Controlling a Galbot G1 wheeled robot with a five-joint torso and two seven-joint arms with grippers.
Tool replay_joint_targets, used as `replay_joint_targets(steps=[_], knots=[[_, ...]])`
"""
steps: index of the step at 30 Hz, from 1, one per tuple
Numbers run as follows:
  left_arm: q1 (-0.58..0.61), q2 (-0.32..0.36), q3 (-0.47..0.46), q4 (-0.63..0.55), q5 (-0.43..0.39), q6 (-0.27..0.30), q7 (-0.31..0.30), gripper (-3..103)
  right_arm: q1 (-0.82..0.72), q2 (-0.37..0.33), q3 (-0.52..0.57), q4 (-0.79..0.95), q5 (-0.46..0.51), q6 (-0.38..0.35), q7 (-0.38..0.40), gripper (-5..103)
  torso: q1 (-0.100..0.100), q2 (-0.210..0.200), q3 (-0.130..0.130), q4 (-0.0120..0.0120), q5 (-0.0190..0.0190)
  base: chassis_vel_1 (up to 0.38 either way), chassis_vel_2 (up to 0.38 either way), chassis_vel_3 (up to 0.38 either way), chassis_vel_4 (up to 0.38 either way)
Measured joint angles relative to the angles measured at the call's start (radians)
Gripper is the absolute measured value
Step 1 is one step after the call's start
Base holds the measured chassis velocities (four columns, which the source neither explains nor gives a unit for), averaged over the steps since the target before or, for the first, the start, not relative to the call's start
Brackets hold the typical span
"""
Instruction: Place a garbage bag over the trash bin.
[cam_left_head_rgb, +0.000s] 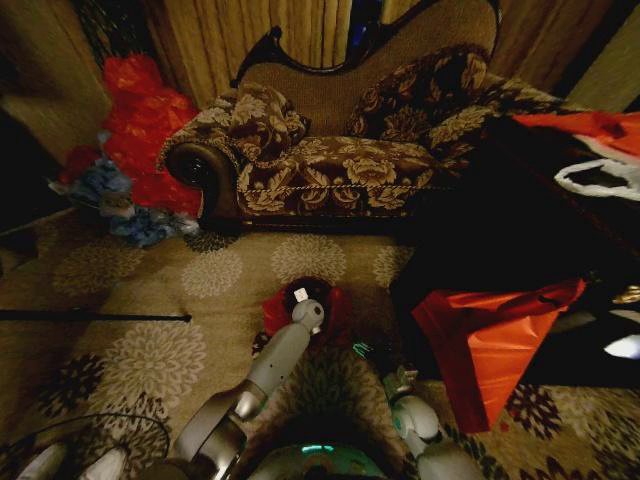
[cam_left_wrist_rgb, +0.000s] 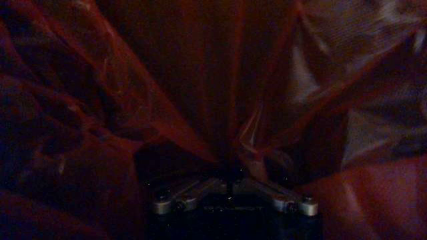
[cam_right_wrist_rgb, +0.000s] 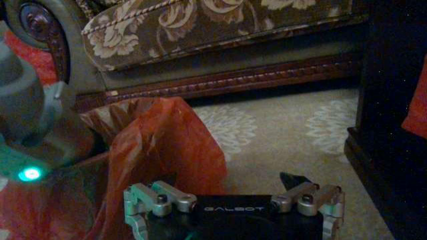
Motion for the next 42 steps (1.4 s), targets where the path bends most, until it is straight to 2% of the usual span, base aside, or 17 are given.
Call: replay_joint_targets(steps=[10, 13, 18, 21, 23, 25, 28, 29, 32, 33, 35, 36, 37, 38, 40, 41, 42], knots=[[-0.008, -0.022, -0.025, 0.053, 0.012, -0.002, 0.034, 0, -0.011, 0.008, -0.002, 0.006, -0.012, 0.002, -0.004, 100, 0.0, 0.0, -0.001, 0.0, 0.0001, 0.0, 0.0, 0.0, 0.0], [-0.001, -0.011, -0.027, 0.028, 0.013, -0.002, 0.044, 0, -0.012, 0.008, -0.002, 0.01, -0.015, 0.002, -0.004, 100, 0.0, 0.0, 0.0, -0.0004, -0.0005, 0.0, 0.0, 0.0, 0.0], [0.037, 0.05, -0.026, -0.102, 0.017, 0.006, 0.071, -1, -0.015, 0.01, -0.002, 0.024, -0.019, 0.001, -0.003, 100, 0.0, 0.0, 0.0, 0.0, -0.0003, 0.0, 0.0, 0.0, 0.0], [0.082, 0.115, -0.023, -0.225, 0.037, -0.021, 0.141, 15, -0.023, 0.01, -0.002, 0.039, -0.024, 0.001, 0.0, 100, 0.0, 0.0, 0.0, 0.0001, 0.0, 0.0, 0.0, 0.0, 0.0], [0.094, 0.129, -0.023, -0.26, 0.039, -0.028, 0.151, 15, -0.027, 0.01, -0.002, 0.043, -0.026, 0.001, 0.001, 100, 0.0, 0.0, 0.0, 0.0002, -0.0002, 0.0, 0.0, 0.0, 0.0], [0.108, 0.143, -0.024, -0.3, 0.042, -0.034, 0.164, 20, -0.032, 0.01, -0.001, 0.048, -0.029, 0.001, 0.001, 100, 0.0, 0.0, 0.0, 0.0, -0.0002, 0.0, 0.0, 0.0, 0.0], [0.145, 0.175, -0.027, -0.415, 0.052, -0.049, 0.199, 36, -0.046, 0.01, -0.002, 0.066, -0.038, 0.001, 0.004, 100, 0.0, 0.0, 0.0, -0.0001, -0.0003, 0.0, 0.0, 0.0, 0.0], [0.145, 0.175, -0.027, -0.415, 0.052, -0.049, 0.199, 36, -0.046, 0.01, -0.002, 0.066, -0.038, 0.001, 0.004, 100, 0.0, 0.0, 0.0, -0.0001, -0.0003, 0.0, 0.0, 0.0, 0.0], [0.218, 0.242, -0.028, -0.6, 0.042, -0.049, 0.256, 53, -0.067, 0.009, -0.002, 0.111, -0.048, 0.001, 0.016, 100, 0.0, 0.0, 0.0, 0.0, -0.0004, 0.0, 0.0, 0.0, 0.0], [0.218, 0.242, -0.028, -0.6, 0.042, -0.049, 0.256, 53, -0.067, 0.009, -0.002, 0.111, -0.048, 0.001, 0.016, 100, 0.0, 0.0, 0.0, 0.0, -0.0004, 0.0, 0.0, 0.0, 0.0], [0.283, 0.298, -0.046, -0.743, 0.049, -0.049, 0.295, 64, -0.087, 0.009, 0.003, 0.158, -0.055, 0.001, 0.034, 100, 0.0, 0.0, 0.0, -0.0002, -0.0003, 0.0, 0.0, 0.0, 0.0], [0.329, 0.332, -0.065, -0.819, 0.078, -0.048, 0.325, 69, -0.102, 0.01, 0.009, 0.187, -0.057, 0.002, 0.043, 100, 0.0, 0.0, 0.0, -0.0001, -0.0001, 0.0, 0.0, 0.0, 0.0], [0.329, 0.332, -0.065, -0.819, 0.078, -0.048, 0.325, 69, -0.102, 0.01, 0.009, 0.187, -0.057, 0.002, 0.043, 100, 0.0, 0.0, 0.0, -0.0001, -0.0001, 0.0, 0.0, 0.0, 0.0], [0.372, 0.367, -0.084, -0.874, 0.137, -0.05, 0.354, 74, -0.118, 0.011, 0.013, 0.215, -0.06, 0.002, 0.053, 100, 0.0, 0.0, 0.0, -0.0002, -0.0003, 0.0, 0.0, 0.0, 0.0], [0.497, 0.459, -0.134, -0.957, 0.368, -0.097, 0.442, 80, -0.162, 0.019, 0.025, 0.278, -0.069, 0.002, 0.072, 100, 0.0, 0.0, 0.0, -0.0001, -0.0001, 0.0, 0.0, 0.0, 0.0], [0.497, 0.459, -0.134, -0.957, 0.368, -0.097, 0.442, 80, -0.162, 0.019, 0.025, 0.278, -0.069, 0.002, 0.072, 100, 0.0, 0.0, 0.0, -0.0001, -0.0001, 0.0, 0.0, 0.0, 0.0], [0.562, 0.494, -0.156, -0.98, 0.475, -0.124, 0.475, 85, -0.181, 0.023, 0.03, 0.303, -0.074, 0.003, 0.08, 100, 0.0, 0.0, 0.0, 0.0002, -0.0008, 0.0, 0.0, 0.0, 0.0]])
